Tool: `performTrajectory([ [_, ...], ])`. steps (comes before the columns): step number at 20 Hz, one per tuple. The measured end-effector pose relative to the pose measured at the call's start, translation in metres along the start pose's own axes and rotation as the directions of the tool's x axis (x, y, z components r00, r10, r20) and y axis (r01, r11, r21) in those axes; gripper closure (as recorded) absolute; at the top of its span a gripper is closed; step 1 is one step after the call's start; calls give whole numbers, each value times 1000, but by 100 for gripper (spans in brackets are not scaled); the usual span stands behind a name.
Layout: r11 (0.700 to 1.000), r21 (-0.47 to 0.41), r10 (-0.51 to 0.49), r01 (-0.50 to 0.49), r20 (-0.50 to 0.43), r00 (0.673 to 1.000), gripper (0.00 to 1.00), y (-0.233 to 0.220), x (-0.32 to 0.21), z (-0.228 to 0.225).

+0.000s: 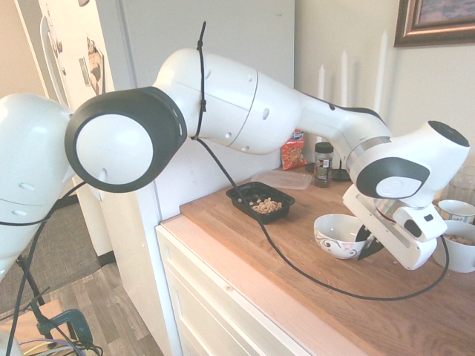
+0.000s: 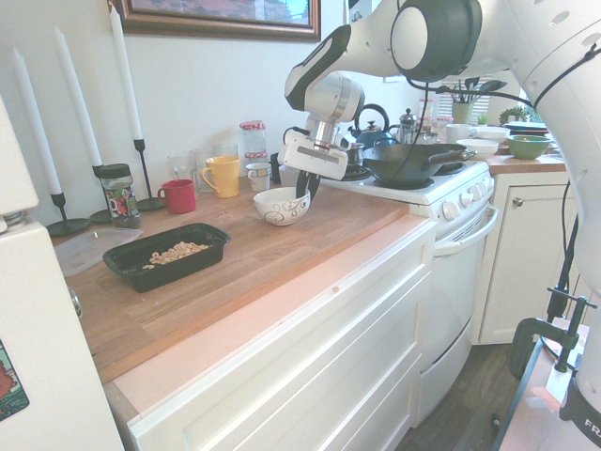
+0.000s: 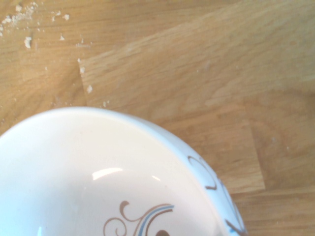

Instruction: Pour the cereal into the box

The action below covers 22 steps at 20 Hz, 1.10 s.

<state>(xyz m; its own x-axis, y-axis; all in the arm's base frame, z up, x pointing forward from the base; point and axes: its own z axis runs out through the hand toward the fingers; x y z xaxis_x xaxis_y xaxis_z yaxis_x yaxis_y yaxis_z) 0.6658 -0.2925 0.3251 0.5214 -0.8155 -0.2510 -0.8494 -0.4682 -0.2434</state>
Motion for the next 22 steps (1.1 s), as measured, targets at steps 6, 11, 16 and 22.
performTrajectory([
  [6, 1000, 24, -11, 11, 11, 1000, 0, 4, 4, 2],
  [11, 1000, 28, -3, 3, 8, 1000, 0, 11, 8, -1],
  [16, 999, 8, -38, 39, -75, 996, 0, 12, 10, -32],
  [22, 988, -98, -140, 121, -217, 966, 0, -4, -20, -74],
])
